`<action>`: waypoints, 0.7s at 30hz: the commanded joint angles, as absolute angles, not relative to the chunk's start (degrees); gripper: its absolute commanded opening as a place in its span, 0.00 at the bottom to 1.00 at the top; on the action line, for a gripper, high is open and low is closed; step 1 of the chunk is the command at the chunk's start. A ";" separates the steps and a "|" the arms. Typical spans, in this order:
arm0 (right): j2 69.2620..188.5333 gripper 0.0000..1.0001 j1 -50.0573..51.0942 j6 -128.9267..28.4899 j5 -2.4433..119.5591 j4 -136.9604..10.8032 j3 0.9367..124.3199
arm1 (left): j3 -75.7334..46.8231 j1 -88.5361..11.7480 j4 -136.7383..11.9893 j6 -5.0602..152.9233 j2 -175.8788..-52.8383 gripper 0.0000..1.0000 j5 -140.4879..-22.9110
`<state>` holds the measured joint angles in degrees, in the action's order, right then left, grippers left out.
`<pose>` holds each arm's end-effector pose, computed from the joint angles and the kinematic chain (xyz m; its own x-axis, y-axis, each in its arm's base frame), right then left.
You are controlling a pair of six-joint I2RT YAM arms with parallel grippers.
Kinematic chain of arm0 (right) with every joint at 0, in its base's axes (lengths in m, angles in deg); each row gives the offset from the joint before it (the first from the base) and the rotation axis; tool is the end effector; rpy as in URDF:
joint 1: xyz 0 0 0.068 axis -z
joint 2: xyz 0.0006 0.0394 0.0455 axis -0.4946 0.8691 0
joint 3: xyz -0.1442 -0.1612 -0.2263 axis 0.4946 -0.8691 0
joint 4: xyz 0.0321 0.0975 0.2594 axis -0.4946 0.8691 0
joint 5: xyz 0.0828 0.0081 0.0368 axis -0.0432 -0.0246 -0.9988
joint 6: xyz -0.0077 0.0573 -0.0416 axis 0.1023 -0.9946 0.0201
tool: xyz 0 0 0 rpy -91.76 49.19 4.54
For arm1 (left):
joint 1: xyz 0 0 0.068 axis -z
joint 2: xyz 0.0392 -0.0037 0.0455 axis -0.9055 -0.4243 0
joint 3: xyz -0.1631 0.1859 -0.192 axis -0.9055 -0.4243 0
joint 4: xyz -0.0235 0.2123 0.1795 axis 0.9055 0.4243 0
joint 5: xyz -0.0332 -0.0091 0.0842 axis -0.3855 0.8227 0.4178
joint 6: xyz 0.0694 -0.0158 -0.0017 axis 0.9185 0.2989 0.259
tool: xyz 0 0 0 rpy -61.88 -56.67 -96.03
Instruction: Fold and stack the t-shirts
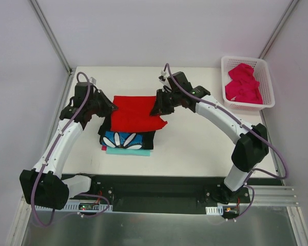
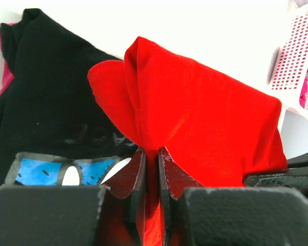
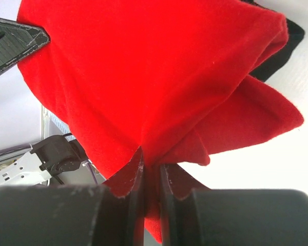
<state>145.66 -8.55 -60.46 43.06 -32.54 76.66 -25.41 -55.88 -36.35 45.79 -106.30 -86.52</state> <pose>0.3238 0.2841 0.3569 -0.7129 -0.2177 -0.6667 -0.6260 0.6261 0.4649 0.2788 -0.0577 0.3613 -0.6016 -0.5349 -0.5933 -0.0499 0.7664 -0.6404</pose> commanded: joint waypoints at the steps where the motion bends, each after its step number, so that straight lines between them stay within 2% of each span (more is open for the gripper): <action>1: 147.04 0.01 -10.87 -62.12 43.87 -33.79 80.16 | -26.24 -58.39 -36.01 48.16 -103.99 0.00 -87.85; 12: 150.30 0.01 -14.04 -63.00 44.58 -35.20 82.09 | -27.74 -64.19 -35.75 50.09 -104.08 0.00 -90.66; 21: 151.70 0.01 -14.04 -62.30 44.40 -33.88 84.64 | -25.45 -64.54 -35.75 50.71 -106.27 0.00 -91.19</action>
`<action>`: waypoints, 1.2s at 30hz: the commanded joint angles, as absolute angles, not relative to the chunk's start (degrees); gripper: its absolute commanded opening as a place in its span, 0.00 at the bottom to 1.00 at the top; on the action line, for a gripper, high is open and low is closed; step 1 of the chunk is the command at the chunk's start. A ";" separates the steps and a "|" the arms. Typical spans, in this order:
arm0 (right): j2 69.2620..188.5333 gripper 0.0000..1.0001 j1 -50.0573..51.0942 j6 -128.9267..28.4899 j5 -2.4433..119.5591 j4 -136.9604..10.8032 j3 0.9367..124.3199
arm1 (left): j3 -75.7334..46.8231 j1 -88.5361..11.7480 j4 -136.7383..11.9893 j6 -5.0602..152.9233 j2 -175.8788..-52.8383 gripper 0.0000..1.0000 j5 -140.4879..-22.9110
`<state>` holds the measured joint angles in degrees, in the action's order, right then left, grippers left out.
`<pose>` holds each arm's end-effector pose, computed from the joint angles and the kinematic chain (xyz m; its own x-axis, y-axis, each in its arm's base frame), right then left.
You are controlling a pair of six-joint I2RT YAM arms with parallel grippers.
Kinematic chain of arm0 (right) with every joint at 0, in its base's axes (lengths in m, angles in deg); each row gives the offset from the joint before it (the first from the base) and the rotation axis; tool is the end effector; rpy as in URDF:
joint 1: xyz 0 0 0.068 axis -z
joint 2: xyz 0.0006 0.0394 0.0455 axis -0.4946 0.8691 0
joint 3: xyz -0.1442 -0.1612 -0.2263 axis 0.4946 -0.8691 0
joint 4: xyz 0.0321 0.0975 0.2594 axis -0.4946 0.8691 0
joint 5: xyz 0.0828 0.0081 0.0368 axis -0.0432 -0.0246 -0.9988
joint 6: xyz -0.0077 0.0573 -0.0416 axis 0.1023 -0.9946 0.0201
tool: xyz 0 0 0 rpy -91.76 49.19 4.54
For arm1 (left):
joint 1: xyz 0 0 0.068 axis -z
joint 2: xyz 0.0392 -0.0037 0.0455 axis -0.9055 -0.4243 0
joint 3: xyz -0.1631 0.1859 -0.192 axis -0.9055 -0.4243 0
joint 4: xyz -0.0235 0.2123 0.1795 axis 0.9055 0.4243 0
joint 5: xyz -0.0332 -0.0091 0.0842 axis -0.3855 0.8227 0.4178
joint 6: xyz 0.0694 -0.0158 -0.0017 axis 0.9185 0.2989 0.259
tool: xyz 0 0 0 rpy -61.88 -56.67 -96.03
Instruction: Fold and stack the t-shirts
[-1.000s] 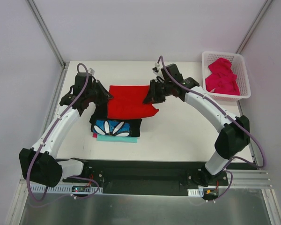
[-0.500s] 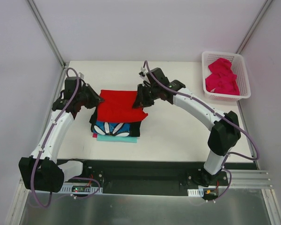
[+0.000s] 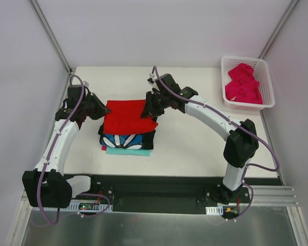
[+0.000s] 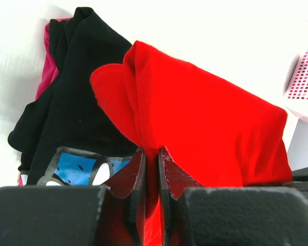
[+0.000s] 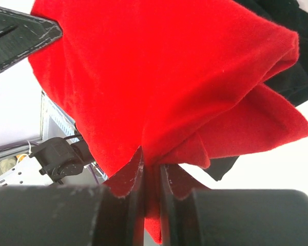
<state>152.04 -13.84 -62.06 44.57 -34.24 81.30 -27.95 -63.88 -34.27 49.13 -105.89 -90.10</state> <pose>0.3221 0.3354 0.3418 -0.7067 -0.2604 -0.6579 -0.6549 0.5928 0.4688 0.2771 -0.0217 0.3428 -0.6037 -0.5577 -0.5696 -0.1295 0.7736 -0.6202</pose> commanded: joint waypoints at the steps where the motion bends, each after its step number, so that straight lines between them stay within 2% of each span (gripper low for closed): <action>1: 151.79 0.01 -14.04 -62.30 44.49 -33.71 85.16 | -25.28 -64.54 -35.75 50.88 -106.80 0.00 -91.28; 15: 156.62 0.01 -12.98 -60.19 43.96 -28.52 94.57 | -18.95 -64.54 -35.93 52.11 -111.37 0.00 -91.28; 26: 155.92 0.01 -12.89 -60.98 42.65 -33.35 86.32 | -23.43 -64.54 -37.50 52.38 -110.94 0.00 -90.49; 36: 157.59 0.01 -12.98 -60.98 41.77 -34.32 85.52 | -26.42 -65.86 -40.49 51.59 -112.43 0.00 -90.49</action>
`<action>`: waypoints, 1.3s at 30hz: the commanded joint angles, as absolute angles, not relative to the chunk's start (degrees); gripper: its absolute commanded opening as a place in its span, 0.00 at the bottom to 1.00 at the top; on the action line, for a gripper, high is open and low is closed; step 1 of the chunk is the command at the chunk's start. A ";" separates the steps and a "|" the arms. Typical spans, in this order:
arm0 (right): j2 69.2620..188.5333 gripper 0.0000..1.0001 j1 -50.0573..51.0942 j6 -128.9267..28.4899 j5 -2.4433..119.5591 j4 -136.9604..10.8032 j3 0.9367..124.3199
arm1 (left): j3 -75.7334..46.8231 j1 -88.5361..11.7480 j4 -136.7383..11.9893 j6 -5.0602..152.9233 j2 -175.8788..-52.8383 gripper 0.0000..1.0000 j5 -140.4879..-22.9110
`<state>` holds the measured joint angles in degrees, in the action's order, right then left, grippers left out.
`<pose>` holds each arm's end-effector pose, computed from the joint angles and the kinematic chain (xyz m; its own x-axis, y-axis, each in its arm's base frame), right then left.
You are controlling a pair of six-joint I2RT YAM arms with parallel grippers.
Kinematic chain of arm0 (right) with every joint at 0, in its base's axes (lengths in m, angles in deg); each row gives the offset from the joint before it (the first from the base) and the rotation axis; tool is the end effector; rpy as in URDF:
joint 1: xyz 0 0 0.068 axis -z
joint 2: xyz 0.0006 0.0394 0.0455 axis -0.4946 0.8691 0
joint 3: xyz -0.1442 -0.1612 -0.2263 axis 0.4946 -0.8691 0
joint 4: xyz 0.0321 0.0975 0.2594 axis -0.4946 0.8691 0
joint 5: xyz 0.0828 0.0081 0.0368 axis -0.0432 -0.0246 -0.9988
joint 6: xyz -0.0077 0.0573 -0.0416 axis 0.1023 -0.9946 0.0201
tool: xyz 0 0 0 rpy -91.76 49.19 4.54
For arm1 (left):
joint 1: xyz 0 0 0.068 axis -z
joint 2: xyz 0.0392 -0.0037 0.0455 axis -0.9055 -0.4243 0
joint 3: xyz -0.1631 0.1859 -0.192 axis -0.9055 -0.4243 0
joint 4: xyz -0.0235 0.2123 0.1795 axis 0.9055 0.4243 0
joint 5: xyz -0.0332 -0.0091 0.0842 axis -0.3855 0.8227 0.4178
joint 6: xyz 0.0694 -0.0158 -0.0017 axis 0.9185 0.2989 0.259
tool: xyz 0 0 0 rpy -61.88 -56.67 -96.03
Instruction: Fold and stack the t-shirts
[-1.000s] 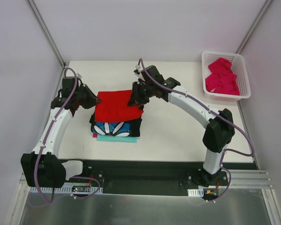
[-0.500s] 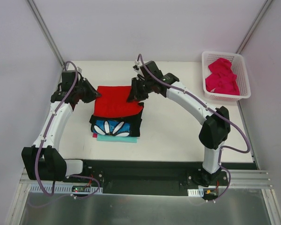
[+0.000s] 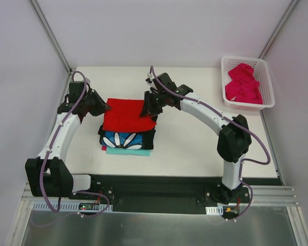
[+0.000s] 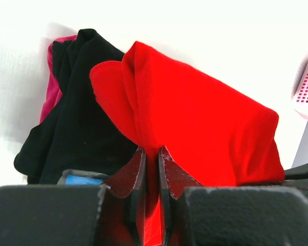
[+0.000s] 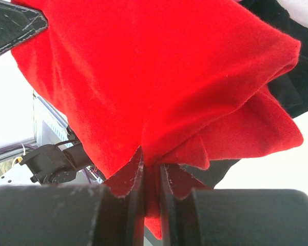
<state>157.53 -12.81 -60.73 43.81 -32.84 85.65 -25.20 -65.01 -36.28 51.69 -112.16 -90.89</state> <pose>0.3455 0.3464 0.3237 -0.7185 -0.2841 -0.6349 -0.6488 0.6027 0.4645 0.3076 -0.0170 0.3349 -0.6200 -0.5323 -0.5764 -0.1248 0.7922 -0.5973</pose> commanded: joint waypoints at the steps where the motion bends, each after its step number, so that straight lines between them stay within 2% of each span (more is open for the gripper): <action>1: 157.77 0.01 -12.98 -60.98 41.59 -34.84 85.08 | -27.20 -65.86 -40.84 51.59 -112.34 0.00 -90.49; 13: 160.14 0.01 -11.93 -60.28 40.54 -33.00 89.21 | -24.75 -65.95 -42.43 51.41 -115.42 0.00 -91.89; 30: 159.35 0.01 -13.07 -62.74 38.87 -40.47 76.04 | -35.12 -66.12 -43.48 49.83 -113.49 0.00 -91.19; 39: 160.31 0.01 -14.91 -63.18 38.86 -41.35 75.41 | -35.21 -66.39 -42.87 51.06 -113.13 0.00 -90.84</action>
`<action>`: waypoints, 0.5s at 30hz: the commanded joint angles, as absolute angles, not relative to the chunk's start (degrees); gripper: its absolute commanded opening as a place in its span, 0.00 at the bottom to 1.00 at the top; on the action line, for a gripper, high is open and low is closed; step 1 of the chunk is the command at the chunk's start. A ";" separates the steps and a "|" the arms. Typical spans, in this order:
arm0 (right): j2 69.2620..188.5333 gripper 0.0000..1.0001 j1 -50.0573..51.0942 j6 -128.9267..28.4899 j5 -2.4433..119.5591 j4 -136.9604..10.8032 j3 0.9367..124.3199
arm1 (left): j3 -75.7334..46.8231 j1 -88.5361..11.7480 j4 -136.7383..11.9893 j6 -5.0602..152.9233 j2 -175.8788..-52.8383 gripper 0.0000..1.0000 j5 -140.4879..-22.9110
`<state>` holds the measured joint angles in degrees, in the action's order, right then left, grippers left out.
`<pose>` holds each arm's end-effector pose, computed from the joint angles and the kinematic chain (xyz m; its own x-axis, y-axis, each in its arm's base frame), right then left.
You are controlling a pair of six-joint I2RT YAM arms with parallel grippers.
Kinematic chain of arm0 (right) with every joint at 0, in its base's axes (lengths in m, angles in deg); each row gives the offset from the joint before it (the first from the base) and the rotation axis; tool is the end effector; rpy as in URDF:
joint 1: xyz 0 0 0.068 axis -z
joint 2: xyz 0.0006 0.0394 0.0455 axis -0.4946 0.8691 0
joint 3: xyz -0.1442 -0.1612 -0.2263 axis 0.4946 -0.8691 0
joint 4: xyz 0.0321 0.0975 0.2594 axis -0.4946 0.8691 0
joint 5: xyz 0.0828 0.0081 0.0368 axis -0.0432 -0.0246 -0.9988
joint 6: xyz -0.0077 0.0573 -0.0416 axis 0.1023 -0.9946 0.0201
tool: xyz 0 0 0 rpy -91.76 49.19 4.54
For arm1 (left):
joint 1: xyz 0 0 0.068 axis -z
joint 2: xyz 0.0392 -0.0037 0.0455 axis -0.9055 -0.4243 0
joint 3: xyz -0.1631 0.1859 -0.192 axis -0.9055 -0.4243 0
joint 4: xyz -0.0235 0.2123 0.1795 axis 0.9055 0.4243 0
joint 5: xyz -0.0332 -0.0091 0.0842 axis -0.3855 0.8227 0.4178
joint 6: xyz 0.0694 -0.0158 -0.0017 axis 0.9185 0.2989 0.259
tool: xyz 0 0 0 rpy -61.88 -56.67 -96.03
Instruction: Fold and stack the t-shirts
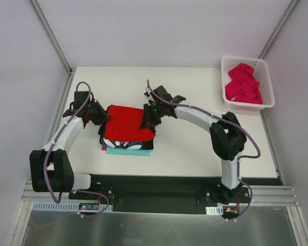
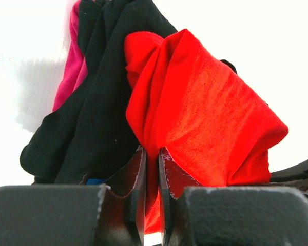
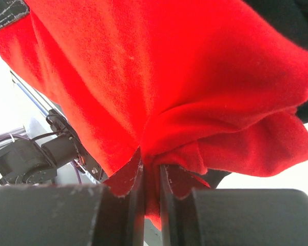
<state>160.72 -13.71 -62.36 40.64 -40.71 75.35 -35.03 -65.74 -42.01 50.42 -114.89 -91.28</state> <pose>0.3384 0.3544 0.2463 -0.7771 -0.3307 -0.5355 -0.6120 0.5956 0.5203 0.3065 -0.0135 0.2680 -0.6753 -0.5573 -0.4830 -0.2161 0.7757 -0.5929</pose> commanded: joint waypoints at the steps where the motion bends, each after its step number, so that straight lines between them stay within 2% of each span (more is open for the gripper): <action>1: 160.40 0.01 -15.09 -63.18 39.04 -41.35 75.41 | -35.38 -66.56 -42.78 51.15 -113.22 0.00 -90.84; 10: 161.28 0.02 -16.06 -62.74 40.18 -41.70 73.57 | -37.93 -66.83 -42.96 51.50 -113.48 0.00 -90.58; 13: 161.37 0.06 -16.23 -62.48 40.79 -41.53 72.51 | -38.72 -66.83 -43.13 51.67 -113.31 0.00 -90.05; 15: 161.37 0.16 -16.41 -62.21 41.23 -40.83 72.34 | -39.42 -66.74 -43.31 51.94 -113.22 0.09 -89.61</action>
<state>160.94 -15.41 -62.43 40.99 -41.96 73.21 -37.94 -66.13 -42.62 50.51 -114.79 -90.96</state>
